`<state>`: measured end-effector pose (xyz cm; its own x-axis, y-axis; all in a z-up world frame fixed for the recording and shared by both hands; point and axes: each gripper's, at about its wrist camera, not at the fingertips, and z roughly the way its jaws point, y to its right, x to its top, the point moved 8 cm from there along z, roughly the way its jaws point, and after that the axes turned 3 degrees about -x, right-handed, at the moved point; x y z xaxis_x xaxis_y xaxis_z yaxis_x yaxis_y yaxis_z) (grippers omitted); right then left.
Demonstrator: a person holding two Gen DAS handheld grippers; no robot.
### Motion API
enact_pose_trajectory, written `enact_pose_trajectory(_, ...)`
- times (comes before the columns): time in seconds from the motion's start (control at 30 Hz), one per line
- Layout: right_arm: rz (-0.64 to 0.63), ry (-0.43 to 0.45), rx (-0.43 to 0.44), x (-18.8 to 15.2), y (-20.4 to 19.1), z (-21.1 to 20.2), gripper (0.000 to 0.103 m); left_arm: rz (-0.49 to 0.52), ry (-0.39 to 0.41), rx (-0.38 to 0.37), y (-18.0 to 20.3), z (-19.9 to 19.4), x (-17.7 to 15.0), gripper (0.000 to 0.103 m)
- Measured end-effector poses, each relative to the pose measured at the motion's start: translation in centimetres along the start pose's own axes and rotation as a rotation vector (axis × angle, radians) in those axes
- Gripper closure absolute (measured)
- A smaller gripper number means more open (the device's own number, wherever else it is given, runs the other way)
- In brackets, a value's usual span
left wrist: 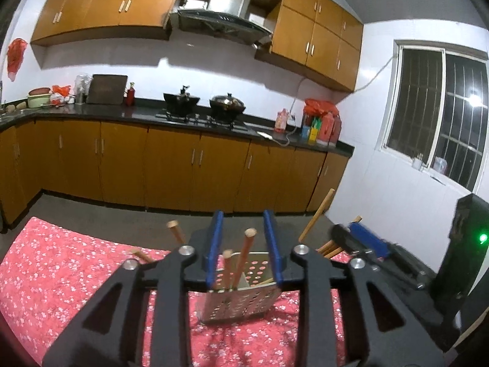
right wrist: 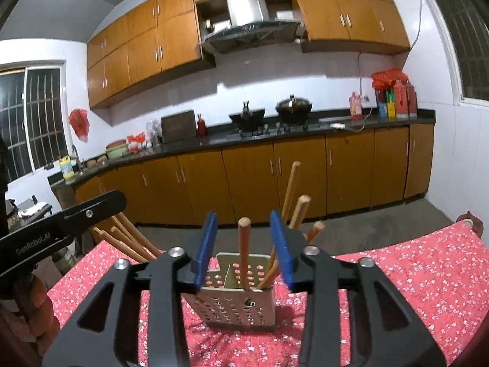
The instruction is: Organize utensils
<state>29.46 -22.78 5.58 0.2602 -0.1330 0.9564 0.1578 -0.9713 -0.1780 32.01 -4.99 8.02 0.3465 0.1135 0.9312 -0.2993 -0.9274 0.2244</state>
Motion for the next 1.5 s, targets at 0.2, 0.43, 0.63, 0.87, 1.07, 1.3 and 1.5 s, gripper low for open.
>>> enact_pose_trajectory(0.2, -0.007, 0.078, -0.019, -1.2, 0.8, -5.0, 0.032, 0.043, 0.034, 0.066, -1.8, -4.8, -2.8, 0.048)
enact_pose_trajectory(0.43, -0.059, 0.048, -0.070, -6.5, 0.4, -9.2, 0.003, 0.125, 0.024, 0.188, -3.7, -10.7, -9.5, 0.019)
enact_pose_trajectory(0.63, -0.067, -0.001, -0.096, -10.2, -0.3, -11.4, 0.002, 0.120, 0.039, 0.238, -4.0, -14.6, -13.9, 0.006)
enact_pose_trajectory(0.87, -0.138, -0.025, -0.134, -13.3, -1.5, -13.5, 0.002, 0.223, 0.082, 0.276, -1.9, -17.3, -16.5, 0.004)
enact_pose_trajectory(1.07, -0.097, -0.014, -0.146, -15.0, -1.2, -15.2, 0.002, 0.180, 0.056, 0.265, -2.0, -18.1, -18.9, 0.004)
enact_pose_trajectory(1.3, -0.104, -0.004, -0.182, -16.4, -1.1, -16.2, 0.002, 0.173, 0.046, 0.293, -2.3, -18.7, -20.3, 0.004)
enact_pose_trajectory(1.5, -0.125, -0.004, -0.201, -17.4, -1.5, -16.6, 0.002, 0.171, 0.037, 0.300, -2.3, -18.8, -20.9, 0.004)
